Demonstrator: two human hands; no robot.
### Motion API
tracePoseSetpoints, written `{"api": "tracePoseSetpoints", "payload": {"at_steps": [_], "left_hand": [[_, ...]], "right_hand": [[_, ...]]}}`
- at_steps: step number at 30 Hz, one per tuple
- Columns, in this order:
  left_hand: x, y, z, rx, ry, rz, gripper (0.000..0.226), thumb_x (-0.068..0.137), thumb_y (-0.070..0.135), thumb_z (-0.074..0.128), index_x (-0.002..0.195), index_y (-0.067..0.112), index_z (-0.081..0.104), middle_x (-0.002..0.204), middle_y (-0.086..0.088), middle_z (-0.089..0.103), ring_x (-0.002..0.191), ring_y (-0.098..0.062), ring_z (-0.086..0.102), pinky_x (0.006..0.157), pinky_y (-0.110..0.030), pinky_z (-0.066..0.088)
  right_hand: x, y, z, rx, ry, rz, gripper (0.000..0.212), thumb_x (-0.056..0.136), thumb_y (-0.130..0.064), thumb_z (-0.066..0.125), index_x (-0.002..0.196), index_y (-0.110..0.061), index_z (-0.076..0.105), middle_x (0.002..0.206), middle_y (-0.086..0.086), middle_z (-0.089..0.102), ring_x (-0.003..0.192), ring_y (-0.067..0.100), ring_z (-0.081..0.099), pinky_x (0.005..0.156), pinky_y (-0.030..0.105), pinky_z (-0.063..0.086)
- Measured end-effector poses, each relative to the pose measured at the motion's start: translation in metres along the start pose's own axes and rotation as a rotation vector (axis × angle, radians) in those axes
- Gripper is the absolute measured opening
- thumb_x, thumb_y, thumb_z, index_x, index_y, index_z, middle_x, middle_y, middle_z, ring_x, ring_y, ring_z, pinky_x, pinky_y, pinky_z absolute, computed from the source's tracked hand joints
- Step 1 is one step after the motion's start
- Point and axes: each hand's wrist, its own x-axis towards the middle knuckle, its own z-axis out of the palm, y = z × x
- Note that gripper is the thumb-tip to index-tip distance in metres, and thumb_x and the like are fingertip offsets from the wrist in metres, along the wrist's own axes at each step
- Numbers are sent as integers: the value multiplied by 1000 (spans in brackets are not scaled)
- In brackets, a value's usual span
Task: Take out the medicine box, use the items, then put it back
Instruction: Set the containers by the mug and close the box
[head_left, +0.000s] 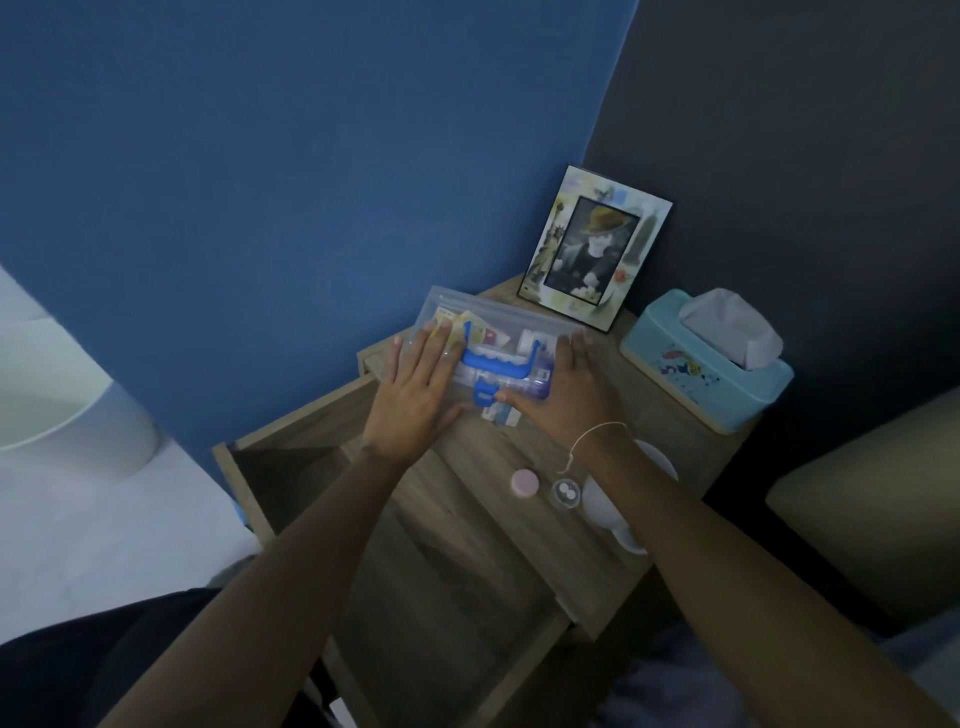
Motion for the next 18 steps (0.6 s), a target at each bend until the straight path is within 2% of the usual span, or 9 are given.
{"api": "tracePoseSetpoints", "payload": {"at_steps": [4,7,10,12,15,16,18], "left_hand": [[-3,-5,-1,-33,-86,2,74,89,44,56,148,11,25,156,-14,24,145,-33,21,119,-50,15],[-3,-2,-2,-56,-91,-21,72,90,42,55,148,12,26,156,-13,26,145,-31,21,120,-48,16],[-1,1,-2,-117,-50,-63,67,90,38,56,146,12,31,153,-13,32,144,-30,24,120,-46,17],[-1,3,0,-216,-18,-100,66,91,35,53,147,12,28,156,-11,27,146,-27,20,121,-43,12],[0,3,2,-378,58,-218,69,92,38,43,150,13,16,161,-8,7,148,-21,2,120,-34,2],[3,2,3,-431,70,-272,69,95,42,40,151,14,11,161,-6,-1,148,-19,-4,118,-32,0],[11,0,4,-582,59,-390,70,97,49,36,151,16,7,161,-3,-8,148,-15,-6,117,-31,4]], "right_hand": [[-2,0,0,48,-47,24,121,65,-81,52,151,-10,4,161,11,-2,148,26,-1,116,45,20],[-7,-2,5,50,-19,35,122,66,-80,52,150,-10,-1,161,10,-5,148,25,-4,117,43,14],[-6,-5,7,179,-13,61,119,69,-71,61,151,-11,-1,161,8,-6,148,23,-5,118,42,12],[-8,-6,6,346,21,107,110,75,-61,65,152,-14,2,162,5,-7,148,22,-2,118,40,13],[-13,-11,8,445,224,184,88,88,-55,51,152,-19,2,161,4,-7,147,19,4,105,28,19],[-13,-14,8,475,258,222,83,91,-52,47,152,-17,2,162,6,-3,147,21,8,107,29,20],[-7,-24,8,614,236,335,74,94,-48,43,151,-15,8,160,11,12,144,28,23,114,43,31]]}}
